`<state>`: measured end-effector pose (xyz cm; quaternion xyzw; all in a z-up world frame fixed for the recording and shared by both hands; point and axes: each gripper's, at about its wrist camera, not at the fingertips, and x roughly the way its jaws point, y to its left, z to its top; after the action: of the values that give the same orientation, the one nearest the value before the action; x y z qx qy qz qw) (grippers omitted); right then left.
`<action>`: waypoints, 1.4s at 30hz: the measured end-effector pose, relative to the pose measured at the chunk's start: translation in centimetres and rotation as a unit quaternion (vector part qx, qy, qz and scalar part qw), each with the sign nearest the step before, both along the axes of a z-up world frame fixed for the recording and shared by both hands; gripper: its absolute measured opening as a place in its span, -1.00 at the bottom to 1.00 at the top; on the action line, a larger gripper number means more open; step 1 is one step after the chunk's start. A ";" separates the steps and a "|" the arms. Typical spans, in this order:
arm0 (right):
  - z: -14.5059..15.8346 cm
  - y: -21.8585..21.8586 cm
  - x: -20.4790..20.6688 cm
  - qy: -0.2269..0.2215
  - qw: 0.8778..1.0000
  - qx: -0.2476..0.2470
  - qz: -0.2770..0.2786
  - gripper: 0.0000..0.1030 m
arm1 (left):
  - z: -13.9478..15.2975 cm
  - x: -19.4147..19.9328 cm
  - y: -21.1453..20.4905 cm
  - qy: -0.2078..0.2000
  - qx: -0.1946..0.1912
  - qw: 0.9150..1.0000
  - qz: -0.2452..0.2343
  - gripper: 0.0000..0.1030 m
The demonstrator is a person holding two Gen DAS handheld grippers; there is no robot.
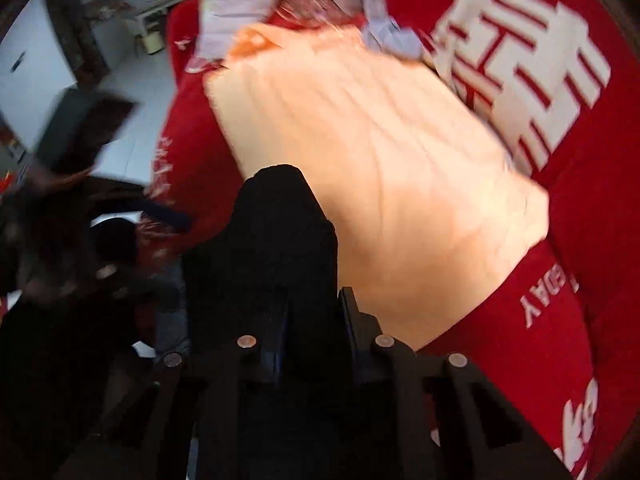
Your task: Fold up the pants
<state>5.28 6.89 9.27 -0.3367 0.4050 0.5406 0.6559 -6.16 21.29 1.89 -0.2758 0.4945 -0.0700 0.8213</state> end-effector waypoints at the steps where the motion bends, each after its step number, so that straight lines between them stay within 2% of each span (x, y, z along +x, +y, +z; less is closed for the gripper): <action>1: 0.6 -0.4 -0.7 -0.009 1.000 0.009 0.005 -0.52 | 0.2 0.7 -0.1 -0.010 -0.001 1.000 -0.023 1.00; 5: 2.5 -2.0 -2.8 -0.028 0.999 0.044 0.014 -0.52 | 0.8 2.8 -1.5 -0.055 -0.026 0.992 -0.110 1.00; 7: 3.0 -2.2 -3.2 -0.030 0.998 0.050 0.012 -0.52 | 0.5 4.1 -2.9 -0.054 -0.056 0.985 -0.156 1.00; 9: 2.7 -1.9 -2.6 -0.027 0.998 0.049 0.000 -0.52 | 0.3 4.8 -5.4 -0.032 -0.079 0.974 -0.210 1.00; 10: 2.2 -1.8 -2.2 -0.027 0.999 0.040 -0.013 -0.51 | 0.5 4.8 -6.8 -0.028 -0.063 0.971 -0.227 0.99; 11: 1.6 -1.6 -1.4 -0.019 0.999 0.030 -0.030 -0.46 | 0.8 4.6 -8.3 -0.026 -0.026 0.970 -0.242 0.95; 12: 1.3 -1.6 -0.6 -0.006 0.998 0.026 -0.051 -0.24 | 1.0 4.4 -9.0 -0.025 0.007 0.969 -0.245 0.62; 13: 1.2 -2.0 0.3 0.008 0.996 0.028 -0.080 -0.15 | 1.1 4.2 -9.3 -0.020 0.035 0.970 -0.240 0.20; 14: 1.3 -2.8 1.5 0.030 0.992 0.036 -0.118 0.15 | 0.8 4.3 -8.8 -0.002 0.042 0.974 -0.224 0.03; 15: 1.4 -3.7 2.5 0.045 0.986 0.047 -0.153 0.48 | 0.4 4.5 -7.5 0.021 0.014 0.979 -0.204 -0.17; 16: 1.7 -5.1 3.4 0.053 0.978 0.059 -0.193 0.57 | 0.2 4.6 -6.7 0.031 -0.010 0.981 -0.193 -0.27; 17: 1.7 -6.5 4.0 0.055 0.970 0.065 -0.229 0.59 | 0.1 4.7 -5.7 0.043 -0.039 0.983 -0.174 -0.30; 18: 1.5 -8.0 4.7 0.060 0.960 0.069 -0.264 0.59 | 0.2 4.6 -5.5 0.045 -0.041 0.984 -0.168 -0.32; 19: 1.2 -9.7 5.3 0.072 0.948 0.069 -0.302 0.59 | 0.6 4.5 -5.7 0.046 -0.031 0.985 -0.164 -0.32; 21: -0.2 -13.3 6.7 0.119 0.910 0.072 -0.390 0.59 | 1.7 4.2 -7.0 0.045 0.016 0.985 -0.164 -0.34; 22: -1.1 -15.7 7.1 0.161 0.881 0.085 -0.437 0.59 | 2.1 4.4 -7.6 0.046 0.034 0.985 -0.161 -0.34; 24: -2.3 -18.6 6.7 0.202 0.842 0.113 -0.487 0.59 | 3.2 4.1 -8.3 0.047 0.050 0.985 -0.158 -0.38; 25: -2.9 -19.7 6.0 0.215 0.828 0.120 -0.505 0.59 | 3.7 3.9 -8.5 0.048 0.053 0.985 -0.155 -0.40; 26: -3.6 -20.2 4.9 0.221 0.824 0.121 -0.507 0.59 | 4.4 3.6 -8.7 0.049 0.058 0.985 -0.153 -0.41; 29: -3.4 -20.6 1.1 0.179 0.843 0.117 -0.493 0.59 | 6.0 3.2 -9.5 0.052 0.084 0.984 -0.149 -0.43; 31: -3.5 -20.8 -1.1 0.176 0.847 0.112 -0.489 0.61 | 6.5 4.0 -10.4 0.056 0.100 0.983 -0.147 -0.45; 34: -3.7 -20.5 -5.0 0.122 0.875 0.092 -0.460 0.63 | 7.5 4.2 -11.5 0.060 0.114 0.981 -0.143 -0.46; 37: -4.2 -20.4 -9.0 0.070 0.896 0.071 -0.432 0.69 | 8.6 4.2 -12.4 0.060 0.133 0.979 -0.140 -0.46; 39: -3.8 -19.4 -11.0 0.025 0.918 0.035 -0.394 0.70 | 9.3 4.3 -13.3 0.059 0.150 0.977 -0.140 -0.46; 40: -3.3 -19.2 -11.3 0.020 0.922 0.034 -0.386 0.70 | 9.4 4.3 -13.6 0.059 0.155 0.976 -0.140 -0.46; 42: -1.0 -20.0 -10.7 -0.011 0.913 0.059 -0.403 0.71 | 9.7 4.2 -14.4 0.063 0.174 0.973 -0.137 -0.46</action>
<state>-5.42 -13.15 8.29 -0.1116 0.4661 0.2500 0.8413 -1.98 6.91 11.61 -0.0623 0.5831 -0.0777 0.8063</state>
